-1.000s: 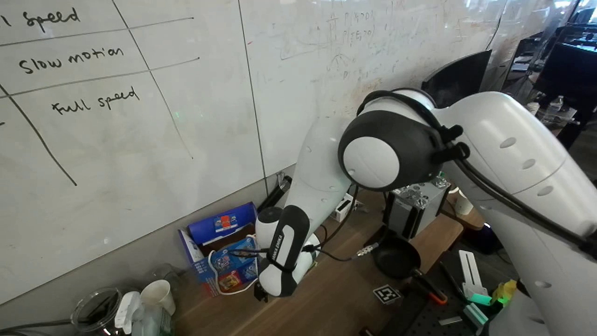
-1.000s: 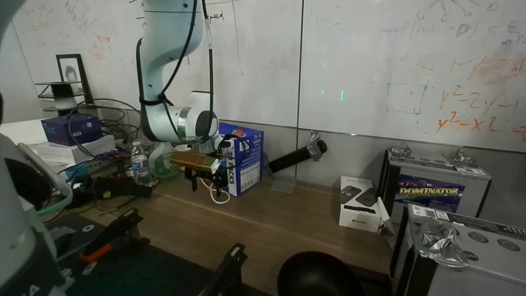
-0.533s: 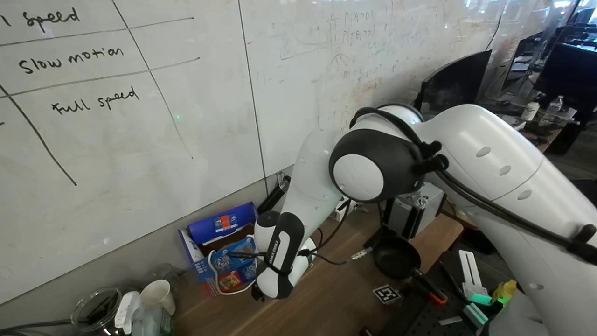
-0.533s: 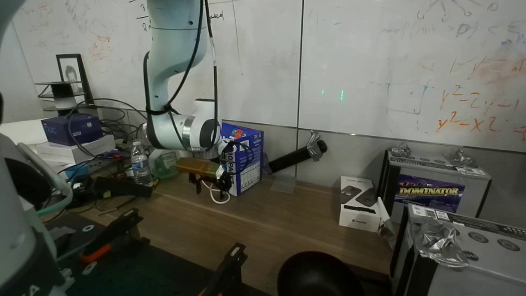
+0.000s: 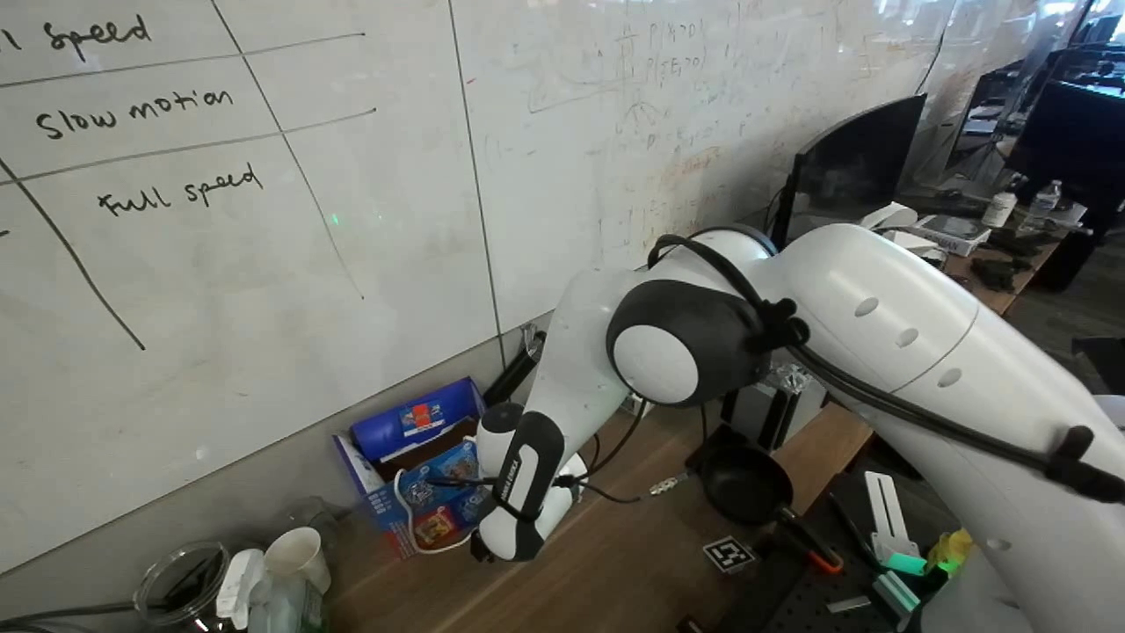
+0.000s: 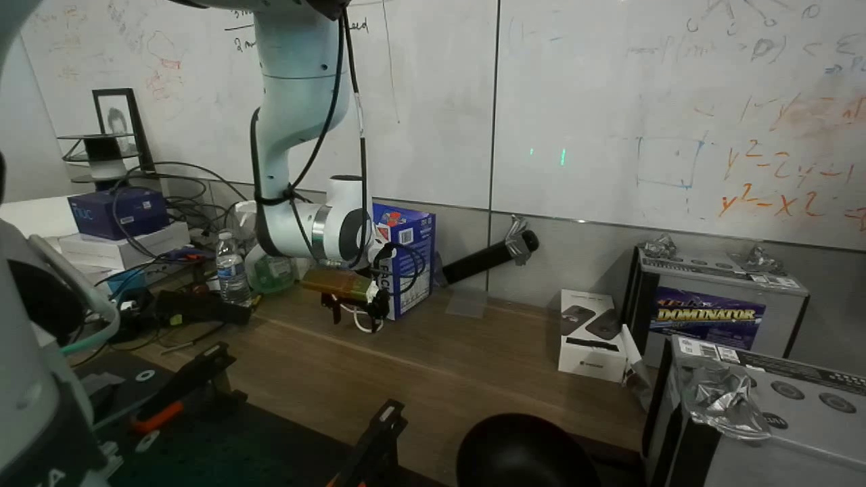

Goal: Put the white strings inside the box.

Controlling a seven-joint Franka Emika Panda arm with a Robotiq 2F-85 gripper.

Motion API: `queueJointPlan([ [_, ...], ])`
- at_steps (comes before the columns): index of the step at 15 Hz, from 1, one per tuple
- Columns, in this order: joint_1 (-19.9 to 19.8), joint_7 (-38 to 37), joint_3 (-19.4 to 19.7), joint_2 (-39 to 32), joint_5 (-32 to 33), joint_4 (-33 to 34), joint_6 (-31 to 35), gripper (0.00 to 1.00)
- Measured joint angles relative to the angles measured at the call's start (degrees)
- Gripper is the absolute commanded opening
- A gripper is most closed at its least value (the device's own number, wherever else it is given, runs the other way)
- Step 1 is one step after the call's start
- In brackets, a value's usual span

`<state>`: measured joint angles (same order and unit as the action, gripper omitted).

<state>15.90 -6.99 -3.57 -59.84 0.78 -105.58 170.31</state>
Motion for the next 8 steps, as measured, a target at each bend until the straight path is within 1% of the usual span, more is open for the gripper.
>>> queueJointPlan([
  [8,-0.2,0.3,1.0,-2.5,0.0,4.0,0.0,1.0],
])
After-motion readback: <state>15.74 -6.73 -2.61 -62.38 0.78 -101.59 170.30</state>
